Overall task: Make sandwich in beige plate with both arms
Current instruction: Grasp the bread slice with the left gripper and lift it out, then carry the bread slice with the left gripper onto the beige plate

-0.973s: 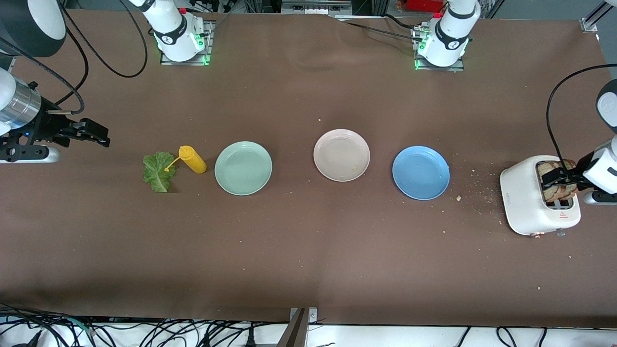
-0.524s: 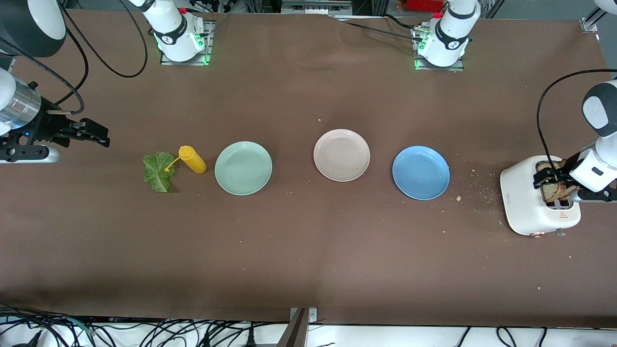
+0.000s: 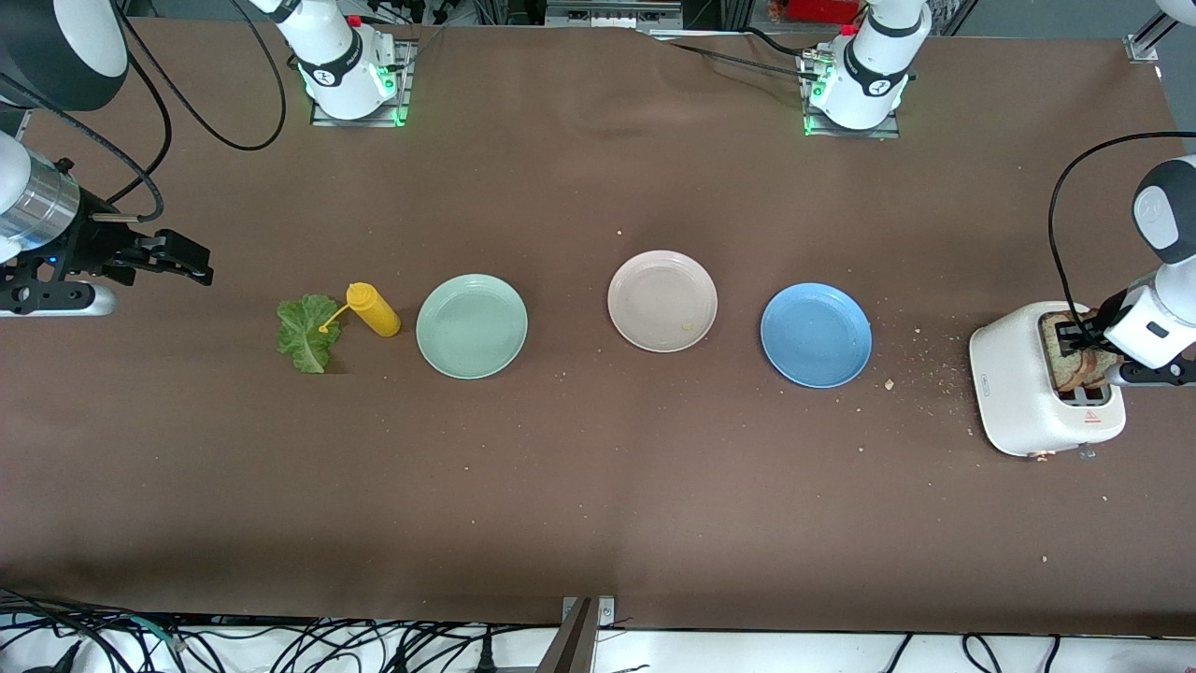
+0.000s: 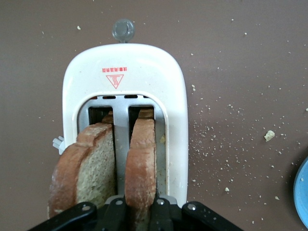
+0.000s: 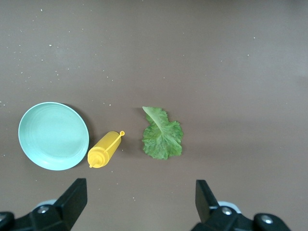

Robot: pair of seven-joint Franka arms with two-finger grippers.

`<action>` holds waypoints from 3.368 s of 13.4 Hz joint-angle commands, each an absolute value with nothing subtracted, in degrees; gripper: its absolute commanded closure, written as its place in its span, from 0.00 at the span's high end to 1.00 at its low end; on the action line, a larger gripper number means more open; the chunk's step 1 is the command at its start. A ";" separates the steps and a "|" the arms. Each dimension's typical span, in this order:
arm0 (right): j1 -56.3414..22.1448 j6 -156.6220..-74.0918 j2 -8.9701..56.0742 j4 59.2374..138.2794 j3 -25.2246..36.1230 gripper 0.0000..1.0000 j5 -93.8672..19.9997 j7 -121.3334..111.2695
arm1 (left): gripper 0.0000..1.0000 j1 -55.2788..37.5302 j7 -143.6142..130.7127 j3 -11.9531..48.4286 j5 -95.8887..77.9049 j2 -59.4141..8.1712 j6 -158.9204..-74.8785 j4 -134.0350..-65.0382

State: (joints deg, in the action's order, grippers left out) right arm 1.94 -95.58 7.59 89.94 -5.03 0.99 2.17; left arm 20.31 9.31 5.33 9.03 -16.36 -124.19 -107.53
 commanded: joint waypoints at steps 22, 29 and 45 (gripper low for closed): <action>2.02 -95.01 8.35 88.24 -5.10 1.00 0.26 2.29 | 0.00 17.33 2.63 32.17 -22.92 -20.82 -90.79 -92.63; 2.02 -95.01 8.35 88.24 -5.10 1.00 0.26 2.29 | 0.00 11.51 16.57 32.34 -27.05 -30.14 -110.43 -99.46; 2.02 -95.01 8.35 88.07 -5.10 1.00 0.26 2.29 | 1.00 11.07 52.81 32.26 -51.50 -34.98 -135.53 -114.96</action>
State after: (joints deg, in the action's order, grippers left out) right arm 1.94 -95.58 7.75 89.61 -5.03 0.99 2.17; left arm 11.13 48.06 32.10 -49.14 -34.84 -134.22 -114.89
